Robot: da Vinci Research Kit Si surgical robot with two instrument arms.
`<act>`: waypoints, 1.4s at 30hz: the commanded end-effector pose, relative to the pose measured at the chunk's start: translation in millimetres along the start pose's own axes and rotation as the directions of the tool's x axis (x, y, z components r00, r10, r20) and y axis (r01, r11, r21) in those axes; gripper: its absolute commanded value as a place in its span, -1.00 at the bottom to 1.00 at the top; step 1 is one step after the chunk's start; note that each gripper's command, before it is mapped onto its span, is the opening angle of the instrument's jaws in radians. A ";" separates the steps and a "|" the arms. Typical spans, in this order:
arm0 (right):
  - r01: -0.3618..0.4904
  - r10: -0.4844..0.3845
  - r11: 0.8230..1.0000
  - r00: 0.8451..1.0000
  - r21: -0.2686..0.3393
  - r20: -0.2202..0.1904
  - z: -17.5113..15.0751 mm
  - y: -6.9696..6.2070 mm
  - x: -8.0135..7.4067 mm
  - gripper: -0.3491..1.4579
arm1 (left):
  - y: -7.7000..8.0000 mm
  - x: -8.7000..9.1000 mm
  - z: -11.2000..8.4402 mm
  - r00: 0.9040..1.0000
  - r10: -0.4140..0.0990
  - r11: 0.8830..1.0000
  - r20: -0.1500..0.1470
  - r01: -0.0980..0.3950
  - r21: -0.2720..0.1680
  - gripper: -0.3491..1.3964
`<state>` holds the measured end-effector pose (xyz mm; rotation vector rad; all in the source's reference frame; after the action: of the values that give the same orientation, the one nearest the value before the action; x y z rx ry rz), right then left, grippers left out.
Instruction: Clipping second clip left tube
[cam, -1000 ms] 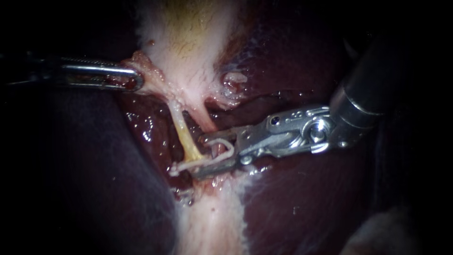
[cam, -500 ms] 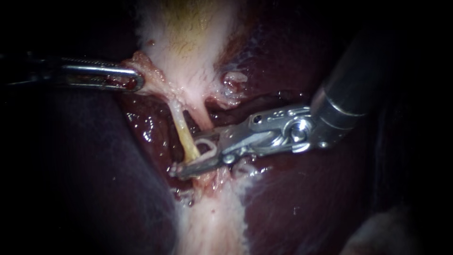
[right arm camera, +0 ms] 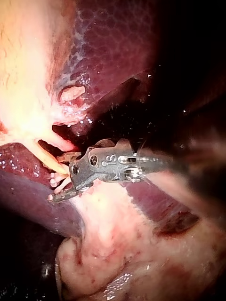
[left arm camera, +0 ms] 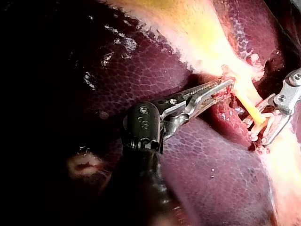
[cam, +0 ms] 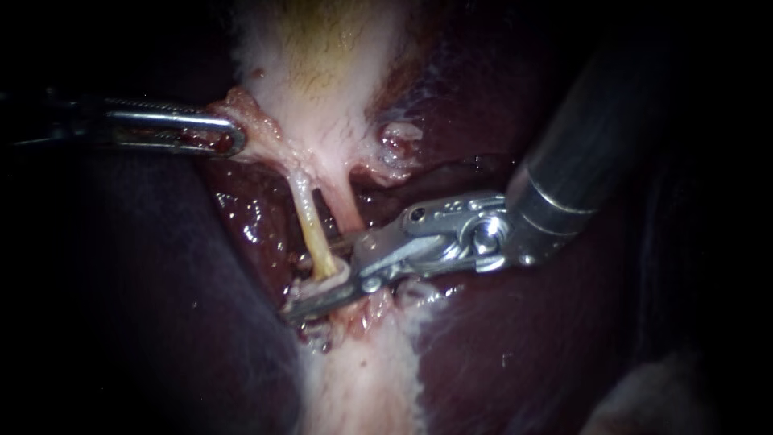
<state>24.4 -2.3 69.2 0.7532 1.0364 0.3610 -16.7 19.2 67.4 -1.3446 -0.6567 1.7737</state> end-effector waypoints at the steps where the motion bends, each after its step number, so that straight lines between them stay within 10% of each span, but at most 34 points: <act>1: -0.001 0.001 1.000 1.000 0.007 -0.010 -0.1 -0.2 0.1 -0.09 | 0.0 0.0 0.0 1.000 0.000 1.000 0.000 0.000 0.000 -1.00; 17: 0.040 -0.030 0.970 0.999 0.238 -0.044 0.9 -7.1 2.3 -0.12 | -0.1 0.0 0.0 1.000 0.000 1.000 0.000 0.000 -0.001 -1.00; 33: 0.028 -0.016 0.977 0.998 0.213 -0.056 -0.2 -6.3 2.8 -0.38 | -0.1 0.0 0.0 1.000 0.000 1.000 0.000 0.000 -0.001 -1.00; 42: 0.019 -0.009 0.979 0.999 0.202 -0.050 -1.9 -5.2 3.0 -1.00 | -0.2 0.0 0.0 1.000 0.000 1.000 0.000 0.000 -0.001 -1.00</act>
<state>23.7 -3.3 63.0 0.9241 1.1358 0.2672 -16.6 19.3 67.5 -1.3453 -0.6576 1.7740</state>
